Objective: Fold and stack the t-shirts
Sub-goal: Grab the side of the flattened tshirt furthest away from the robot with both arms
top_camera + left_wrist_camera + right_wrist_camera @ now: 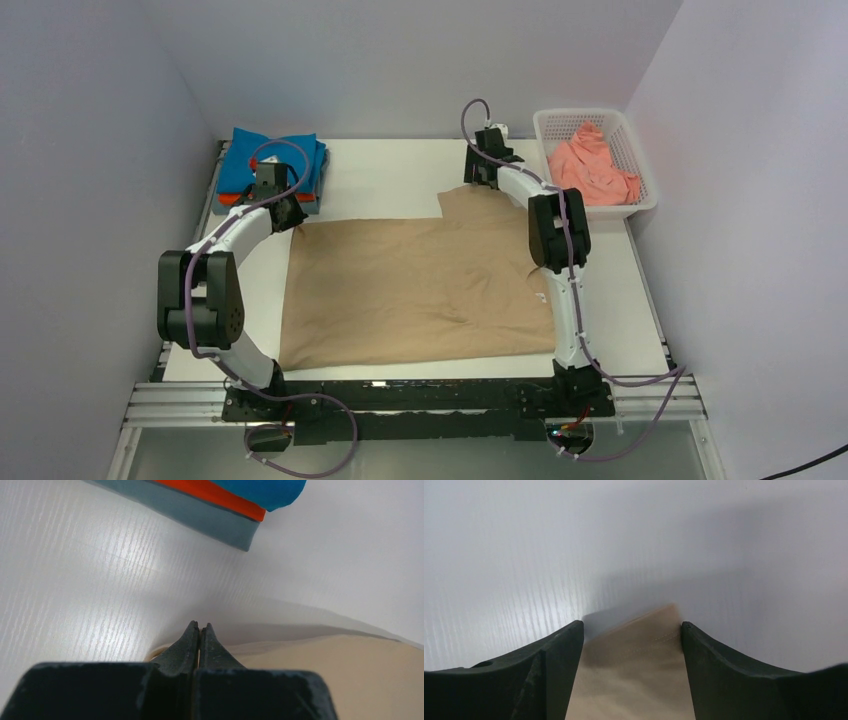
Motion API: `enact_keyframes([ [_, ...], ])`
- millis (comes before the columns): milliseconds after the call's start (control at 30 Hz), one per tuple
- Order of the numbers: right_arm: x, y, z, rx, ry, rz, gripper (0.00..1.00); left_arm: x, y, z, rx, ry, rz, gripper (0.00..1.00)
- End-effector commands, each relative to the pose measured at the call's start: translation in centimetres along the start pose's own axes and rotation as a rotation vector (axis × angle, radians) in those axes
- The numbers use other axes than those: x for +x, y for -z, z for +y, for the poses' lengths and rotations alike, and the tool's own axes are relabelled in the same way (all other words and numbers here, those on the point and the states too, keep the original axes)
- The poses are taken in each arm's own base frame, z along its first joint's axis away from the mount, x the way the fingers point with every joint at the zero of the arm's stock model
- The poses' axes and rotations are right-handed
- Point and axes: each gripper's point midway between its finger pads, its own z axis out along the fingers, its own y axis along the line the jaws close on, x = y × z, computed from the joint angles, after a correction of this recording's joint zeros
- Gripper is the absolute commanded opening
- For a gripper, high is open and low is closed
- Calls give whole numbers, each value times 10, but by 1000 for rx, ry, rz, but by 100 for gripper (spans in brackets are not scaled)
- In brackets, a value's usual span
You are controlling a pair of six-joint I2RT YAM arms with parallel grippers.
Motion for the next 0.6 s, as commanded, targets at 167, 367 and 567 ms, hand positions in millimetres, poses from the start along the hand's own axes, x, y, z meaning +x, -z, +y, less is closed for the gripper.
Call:
enact_keyframes([
  [167,16,34,-24,62,-22,9,53,-8,7,-7,30,1,-28,0],
  [367,0,34,-15,18,-12,-34,4,-12,4,-16,64,-9,-20,0],
  [567,-44,77,-6,-58,-28,-151,0,-21,19,-15,69,-3,-58,0],
])
